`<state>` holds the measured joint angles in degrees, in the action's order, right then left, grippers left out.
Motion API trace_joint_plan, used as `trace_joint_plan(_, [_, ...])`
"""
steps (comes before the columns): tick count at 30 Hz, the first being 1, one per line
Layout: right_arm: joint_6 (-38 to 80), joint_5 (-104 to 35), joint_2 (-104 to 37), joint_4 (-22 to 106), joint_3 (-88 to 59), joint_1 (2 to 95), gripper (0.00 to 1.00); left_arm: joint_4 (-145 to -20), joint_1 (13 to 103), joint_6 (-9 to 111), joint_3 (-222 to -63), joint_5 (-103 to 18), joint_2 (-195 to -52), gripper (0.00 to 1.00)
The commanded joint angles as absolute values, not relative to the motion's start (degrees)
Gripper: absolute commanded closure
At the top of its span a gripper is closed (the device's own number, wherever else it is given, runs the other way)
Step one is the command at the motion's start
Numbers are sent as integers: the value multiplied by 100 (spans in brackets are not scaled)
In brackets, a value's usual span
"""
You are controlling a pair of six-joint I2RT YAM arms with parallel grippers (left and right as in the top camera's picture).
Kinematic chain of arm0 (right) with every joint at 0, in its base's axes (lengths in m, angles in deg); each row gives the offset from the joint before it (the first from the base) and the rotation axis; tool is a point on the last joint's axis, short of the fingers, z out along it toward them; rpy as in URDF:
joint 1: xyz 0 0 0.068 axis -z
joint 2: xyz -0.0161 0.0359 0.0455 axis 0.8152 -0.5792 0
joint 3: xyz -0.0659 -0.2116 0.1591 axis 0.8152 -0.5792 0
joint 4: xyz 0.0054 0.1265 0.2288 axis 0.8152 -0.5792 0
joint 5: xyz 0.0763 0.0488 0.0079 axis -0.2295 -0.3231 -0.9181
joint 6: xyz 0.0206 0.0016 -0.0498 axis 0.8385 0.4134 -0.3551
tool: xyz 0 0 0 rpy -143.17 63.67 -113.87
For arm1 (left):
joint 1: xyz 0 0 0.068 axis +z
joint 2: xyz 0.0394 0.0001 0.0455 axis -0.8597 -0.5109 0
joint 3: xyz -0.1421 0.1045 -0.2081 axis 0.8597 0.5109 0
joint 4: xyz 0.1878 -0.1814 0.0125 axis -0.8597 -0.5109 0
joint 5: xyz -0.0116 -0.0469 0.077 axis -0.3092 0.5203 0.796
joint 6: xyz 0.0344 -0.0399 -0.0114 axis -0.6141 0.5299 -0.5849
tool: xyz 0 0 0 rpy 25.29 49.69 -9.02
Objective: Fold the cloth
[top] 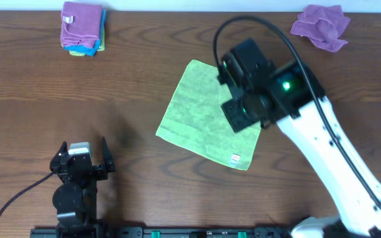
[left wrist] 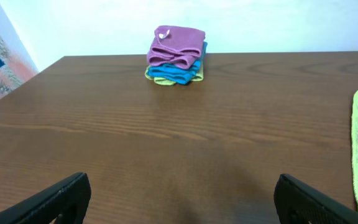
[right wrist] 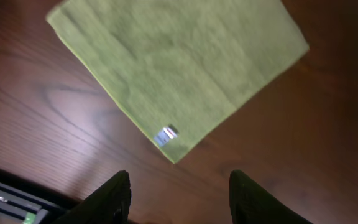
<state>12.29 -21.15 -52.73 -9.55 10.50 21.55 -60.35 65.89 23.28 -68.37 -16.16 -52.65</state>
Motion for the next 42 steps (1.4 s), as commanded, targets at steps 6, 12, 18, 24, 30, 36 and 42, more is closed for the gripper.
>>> trace_joint_plan(6, [2122,-2107,-3706,-299,-1197,1761,41,-6080,6611,2330,-6669,-1555,-5239,5])
trace_joint_plan(12, [2949,-2314,-3097,-76,-2524,1554,27,-6080,6611,2330,-6669,-1555,-5239,5])
trace_joint_plan(18, [3189,-2535,-3044,577,-3339,1558,91,-6080,6611,2330,-6669,-1555,-5239,5])
trace_joint_plan(24, [3349,-2679,-3044,695,-3370,1558,99,-6080,6611,2330,-6669,-1555,-5239,5])
trace_joint_plan(30, [3351,-2985,-3044,616,-3367,1558,98,-6080,6611,2330,-6669,-1555,-5239,5])
trace_joint_plan(36, [3215,-2959,-3044,912,-3367,1560,98,-6080,6611,2330,-6669,-1555,-5239,5])
trace_joint_plan(42, [3218,-2970,-3044,953,-3367,1563,99,-6080,6611,2330,-6669,-1555,-5239,5])
